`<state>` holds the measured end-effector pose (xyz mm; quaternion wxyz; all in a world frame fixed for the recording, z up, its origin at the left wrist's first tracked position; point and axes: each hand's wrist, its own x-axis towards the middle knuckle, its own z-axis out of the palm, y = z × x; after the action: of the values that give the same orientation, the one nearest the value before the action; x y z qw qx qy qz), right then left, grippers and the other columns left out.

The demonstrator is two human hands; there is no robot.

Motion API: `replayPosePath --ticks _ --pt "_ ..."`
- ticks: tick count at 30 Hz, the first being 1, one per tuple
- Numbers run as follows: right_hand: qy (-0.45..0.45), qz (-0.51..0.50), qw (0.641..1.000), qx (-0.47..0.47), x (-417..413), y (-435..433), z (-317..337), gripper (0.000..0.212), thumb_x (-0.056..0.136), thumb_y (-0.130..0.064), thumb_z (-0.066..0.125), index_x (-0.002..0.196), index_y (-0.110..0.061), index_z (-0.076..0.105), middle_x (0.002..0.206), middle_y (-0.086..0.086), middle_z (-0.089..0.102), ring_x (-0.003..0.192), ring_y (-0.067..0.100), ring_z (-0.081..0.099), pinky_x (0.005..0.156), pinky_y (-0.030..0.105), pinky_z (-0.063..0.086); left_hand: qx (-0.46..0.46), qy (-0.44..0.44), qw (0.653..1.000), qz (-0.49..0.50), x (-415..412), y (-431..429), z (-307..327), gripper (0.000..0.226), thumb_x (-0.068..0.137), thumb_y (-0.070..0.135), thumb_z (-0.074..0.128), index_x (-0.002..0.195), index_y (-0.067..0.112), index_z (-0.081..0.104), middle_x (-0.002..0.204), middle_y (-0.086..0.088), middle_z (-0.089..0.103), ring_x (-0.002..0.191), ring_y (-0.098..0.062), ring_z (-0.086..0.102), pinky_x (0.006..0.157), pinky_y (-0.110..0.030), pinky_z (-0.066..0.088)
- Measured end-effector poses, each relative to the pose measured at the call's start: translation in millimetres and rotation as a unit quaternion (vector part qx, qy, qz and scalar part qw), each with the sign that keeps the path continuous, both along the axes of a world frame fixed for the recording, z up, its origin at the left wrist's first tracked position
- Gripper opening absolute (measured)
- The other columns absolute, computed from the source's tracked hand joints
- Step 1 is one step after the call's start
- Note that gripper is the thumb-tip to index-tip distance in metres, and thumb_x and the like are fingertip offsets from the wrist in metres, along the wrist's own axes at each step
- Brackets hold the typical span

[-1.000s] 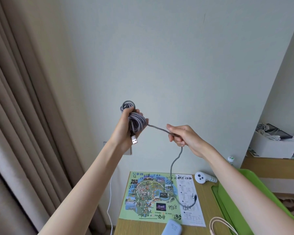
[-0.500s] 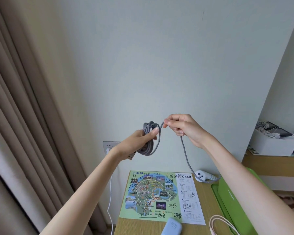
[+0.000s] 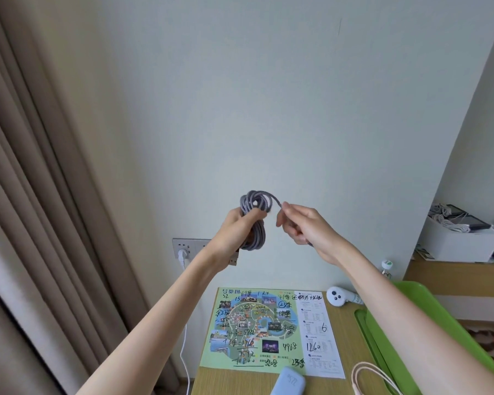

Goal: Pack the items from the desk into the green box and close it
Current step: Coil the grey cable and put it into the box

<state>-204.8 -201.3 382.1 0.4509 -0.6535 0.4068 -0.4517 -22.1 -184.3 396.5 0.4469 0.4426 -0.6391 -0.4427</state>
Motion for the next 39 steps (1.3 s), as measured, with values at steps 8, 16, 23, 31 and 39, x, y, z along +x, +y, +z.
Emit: replayPosePath --ticks 8,16,23,31,39 --pt "0.059 0.057 0.995 0.059 17.7 7.2 -4.1 0.048 0.099 -0.05 0.041 0.069 -0.016 0.056 0.051 -0.004 0.041 0.043 0.011 0.026 0.044 0.022 0.016 -0.004 0.036 0.999 -0.009 -6.5 -1.6 -3.3 0.024 0.091 0.027 0.053 0.099 0.011 0.069 0.057 0.004 0.061 0.057 -0.009 0.052 0.051 -0.013 0.042" --pt "0.124 0.045 0.99 0.048 9.5 12.0 0.7 0.045 0.092 -0.052 0.055 0.065 -0.016 0.061 0.049 -0.005 0.035 0.045 0.01 0.025 0.048 0.02 0.024 0.076 0.177 0.981 0.015 0.9 -10.6 -6.1 0.02 0.092 0.027 0.054 0.084 0.012 0.064 0.078 -0.003 0.065 0.074 -0.018 0.062 0.068 -0.029 0.05" --pt "0.134 0.038 0.989 0.041 -14.0 13.6 10.7 0.035 0.085 -0.042 0.069 0.06 -0.019 0.059 0.05 -0.007 0.028 0.049 0.013 0.02 0.048 0.021 0.019 0.119 0.229 0.964 0.064 19.4 -19.1 -7.4 0.021 0.084 0.034 0.06 0.067 0.024 0.069 0.077 0.003 0.06 0.06 -0.011 0.053 0.058 -0.025 0.039" --pt "0.128 0.031 0.991 -0.021 -15.3 9.4 34.3 0.029 0.084 -0.039 0.07 0.07 -0.014 0.068 0.053 -0.007 0.032 0.05 0.01 0.023 0.045 0.016 0.022 0.0 -0.122 0.987 -0.107 22.1 -11.4 -12.3 0.042 0.087 0.058 0.058 0.086 0.016 0.058 0.069 0.007 0.043 0.061 -0.01 0.039 0.057 -0.018 0.033" --pt "0.172 0.068 0.977 -0.105 7.8 11.4 44.2 0.022 0.09 -0.023 0.068 0.075 -0.006 0.064 0.06 -0.014 0.059 0.058 0.003 0.05 0.057 0.013 0.038 0.006 -0.235 0.952 -0.194 -5.1 -0.6 -12.1 0.022 0.085 0.027 0.068 0.083 0.017 0.048 0.073 0.002 0.048 0.065 -0.012 0.044 0.064 -0.026 0.036"
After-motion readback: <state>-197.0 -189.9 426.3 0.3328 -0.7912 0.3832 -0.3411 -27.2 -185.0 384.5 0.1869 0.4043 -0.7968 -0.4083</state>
